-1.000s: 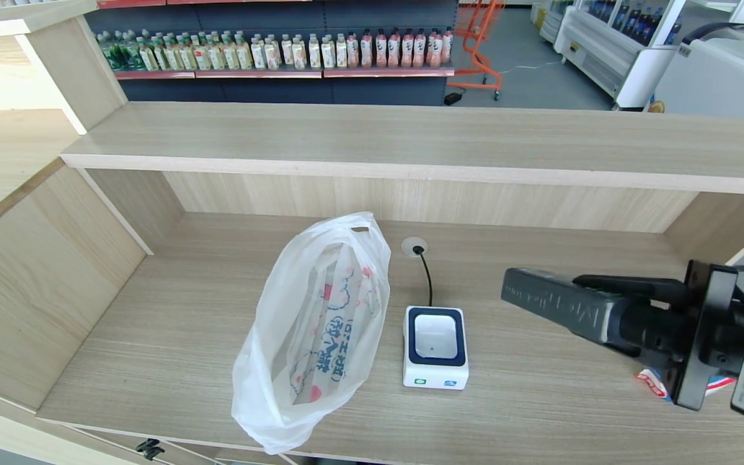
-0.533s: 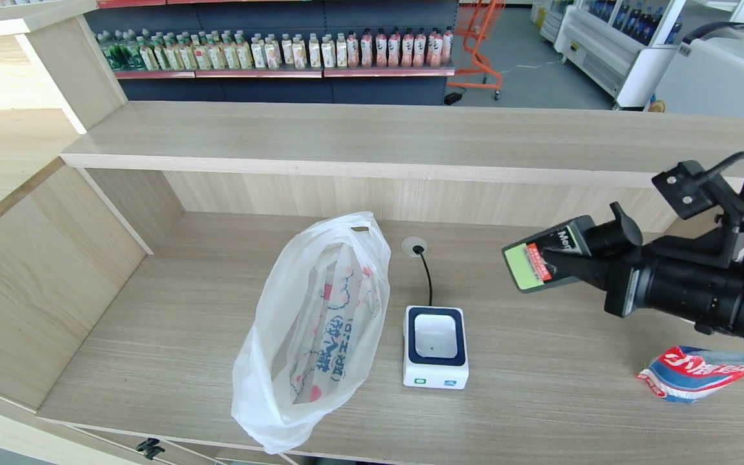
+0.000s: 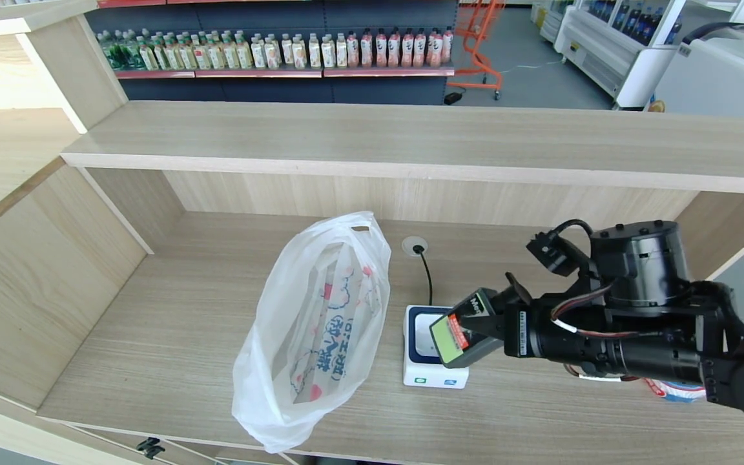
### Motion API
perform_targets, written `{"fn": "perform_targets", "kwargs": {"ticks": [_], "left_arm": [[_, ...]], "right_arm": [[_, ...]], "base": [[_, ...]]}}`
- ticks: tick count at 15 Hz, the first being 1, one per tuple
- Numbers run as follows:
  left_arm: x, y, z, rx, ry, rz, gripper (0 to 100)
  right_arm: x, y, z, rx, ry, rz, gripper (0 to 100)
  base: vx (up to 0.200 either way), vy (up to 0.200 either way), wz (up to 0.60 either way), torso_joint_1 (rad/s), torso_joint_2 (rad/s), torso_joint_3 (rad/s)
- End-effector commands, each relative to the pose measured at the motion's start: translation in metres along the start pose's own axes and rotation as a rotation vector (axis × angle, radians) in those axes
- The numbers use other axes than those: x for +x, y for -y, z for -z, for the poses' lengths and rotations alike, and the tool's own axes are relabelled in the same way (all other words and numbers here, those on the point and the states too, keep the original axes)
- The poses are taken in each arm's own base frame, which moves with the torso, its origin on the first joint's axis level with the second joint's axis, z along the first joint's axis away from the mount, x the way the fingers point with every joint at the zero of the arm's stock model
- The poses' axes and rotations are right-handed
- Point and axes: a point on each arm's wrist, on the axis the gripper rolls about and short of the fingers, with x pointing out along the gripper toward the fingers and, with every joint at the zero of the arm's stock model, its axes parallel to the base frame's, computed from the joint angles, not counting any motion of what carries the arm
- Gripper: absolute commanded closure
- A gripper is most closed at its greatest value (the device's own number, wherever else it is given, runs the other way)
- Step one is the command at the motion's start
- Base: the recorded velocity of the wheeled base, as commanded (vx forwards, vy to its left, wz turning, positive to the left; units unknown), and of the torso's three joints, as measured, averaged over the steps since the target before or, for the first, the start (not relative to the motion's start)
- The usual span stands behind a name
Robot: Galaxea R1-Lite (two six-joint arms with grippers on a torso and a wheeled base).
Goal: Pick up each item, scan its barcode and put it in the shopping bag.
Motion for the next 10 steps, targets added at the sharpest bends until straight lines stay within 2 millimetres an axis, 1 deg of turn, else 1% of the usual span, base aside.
{"fn": "perform_targets", "kwargs": {"ticks": [1, 4, 6, 8, 10], "left_arm": [[0.000, 0.000, 0.000, 0.000, -0.001, -0.001, 0], [0.000, 0.000, 0.000, 0.000, 0.001, -0.001, 0], [0.000, 0.000, 0.000, 0.000, -0.001, -0.001, 0], [0.000, 0.000, 0.000, 0.000, -0.001, -0.001, 0], [0.000, 0.000, 0.000, 0.000, -0.001, -0.001, 0]], "right_arm": [[0.026, 0.002, 0.007, -0.003, -0.053, 0.032, 100], [0.041, -0.001, 0.009, -0.011, -0.074, 0.027, 100], [0.049, -0.002, 0.007, -0.010, -0.072, 0.028, 100], [0.059, -0.003, 0.000, -0.012, -0.059, 0.020, 100], [0.064, -0.004, -0.003, -0.015, -0.051, 0.018, 100]], "base": [[0.000, 0.000, 0.00, 0.000, 0.00, 0.000], [0.000, 0.000, 0.00, 0.000, 0.00, 0.000], [0.000, 0.000, 0.00, 0.000, 0.00, 0.000], [0.000, 0.000, 0.00, 0.000, 0.00, 0.000], [0.000, 0.000, 0.00, 0.000, 0.00, 0.000]]}}
